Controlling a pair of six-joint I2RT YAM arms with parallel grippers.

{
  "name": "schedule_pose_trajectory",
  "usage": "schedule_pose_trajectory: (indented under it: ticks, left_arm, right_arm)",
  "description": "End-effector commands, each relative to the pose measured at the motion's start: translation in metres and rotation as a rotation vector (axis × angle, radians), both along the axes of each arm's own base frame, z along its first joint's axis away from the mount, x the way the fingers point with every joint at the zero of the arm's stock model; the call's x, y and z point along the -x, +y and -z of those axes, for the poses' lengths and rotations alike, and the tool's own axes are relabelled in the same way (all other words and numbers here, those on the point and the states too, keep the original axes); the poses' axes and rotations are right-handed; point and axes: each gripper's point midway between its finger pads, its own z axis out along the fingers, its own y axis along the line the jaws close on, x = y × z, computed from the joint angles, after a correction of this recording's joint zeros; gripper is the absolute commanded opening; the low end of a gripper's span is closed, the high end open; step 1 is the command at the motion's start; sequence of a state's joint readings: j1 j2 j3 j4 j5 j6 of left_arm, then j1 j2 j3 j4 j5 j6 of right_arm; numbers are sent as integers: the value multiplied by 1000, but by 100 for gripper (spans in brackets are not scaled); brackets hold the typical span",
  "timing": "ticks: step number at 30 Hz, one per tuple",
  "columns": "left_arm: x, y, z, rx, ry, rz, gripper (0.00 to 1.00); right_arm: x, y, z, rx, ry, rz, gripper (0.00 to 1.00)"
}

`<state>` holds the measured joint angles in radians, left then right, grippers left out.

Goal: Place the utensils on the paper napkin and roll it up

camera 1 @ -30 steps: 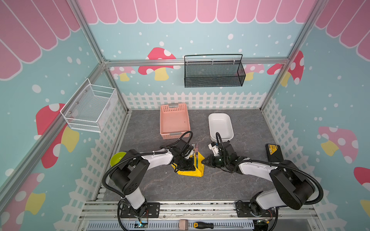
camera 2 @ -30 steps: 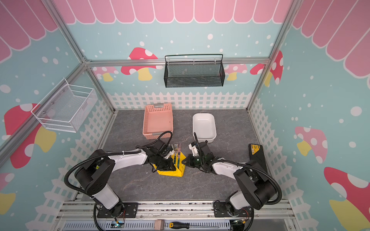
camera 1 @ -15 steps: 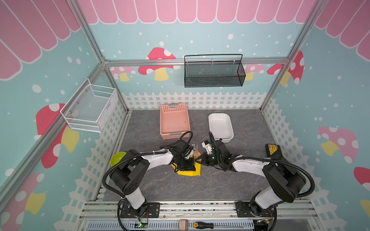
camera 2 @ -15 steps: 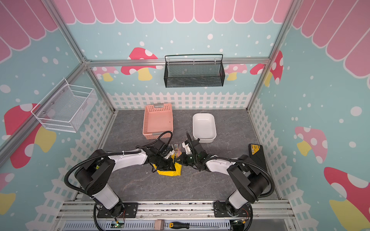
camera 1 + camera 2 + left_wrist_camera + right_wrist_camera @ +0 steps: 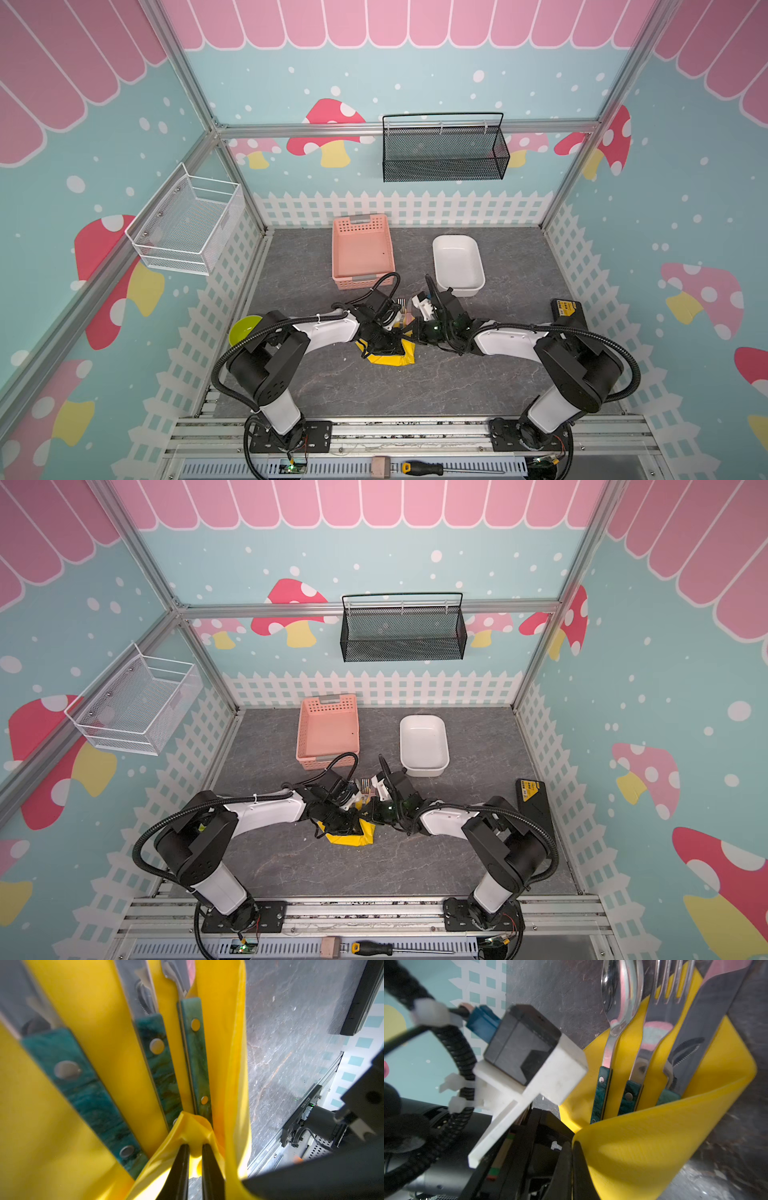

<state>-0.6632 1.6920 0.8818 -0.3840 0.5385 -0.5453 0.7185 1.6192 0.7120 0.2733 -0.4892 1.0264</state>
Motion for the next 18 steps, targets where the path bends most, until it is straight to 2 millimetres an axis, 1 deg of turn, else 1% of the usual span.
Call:
schedule_pose_trajectory:
  ticks: [1, 6, 10, 18]
  left_arm:
    - [0, 3, -11, -6, -32, 5, 17]
    - [2, 0, -23, 21, -42, 15, 19]
    - [7, -7, -29, 51, -30, 41, 20]
    - [18, -23, -26, 58, -10, 99, 20]
  right_arm:
    - [3, -13, 3, 68, -21, 22, 0]
    - [6, -30, 6, 112, -27, 66, 0]
    - [5, -44, 8, 137, -36, 112, 0]
    - [5, -52, 7, 137, -37, 134, 0]
